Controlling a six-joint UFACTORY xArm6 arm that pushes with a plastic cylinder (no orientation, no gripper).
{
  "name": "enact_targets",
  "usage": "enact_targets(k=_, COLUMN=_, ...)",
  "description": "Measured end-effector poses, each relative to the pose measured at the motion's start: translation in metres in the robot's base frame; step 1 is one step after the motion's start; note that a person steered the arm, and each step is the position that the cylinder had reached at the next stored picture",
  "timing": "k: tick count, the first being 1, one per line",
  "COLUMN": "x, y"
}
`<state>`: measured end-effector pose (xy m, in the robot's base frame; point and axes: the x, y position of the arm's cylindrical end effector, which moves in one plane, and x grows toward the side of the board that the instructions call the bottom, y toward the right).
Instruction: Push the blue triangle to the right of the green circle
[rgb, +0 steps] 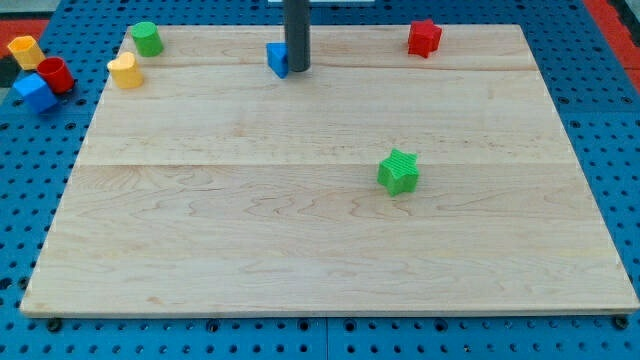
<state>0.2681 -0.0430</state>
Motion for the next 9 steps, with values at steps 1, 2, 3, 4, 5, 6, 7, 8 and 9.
enact_targets(k=1, x=-0.010, y=-0.021)
enact_targets(k=2, x=-0.018, y=-0.072)
enact_targets(k=3, x=-0.016, y=-0.060)
enact_targets(k=4, x=-0.033, y=-0.013)
enact_targets(k=5, x=-0.049, y=-0.046)
enact_targets(k=6, x=-0.046, y=-0.099)
enact_targets(k=7, x=-0.030, y=-0.128)
enact_targets(k=8, x=0.007, y=-0.015)
enact_targets(k=9, x=0.060, y=0.101)
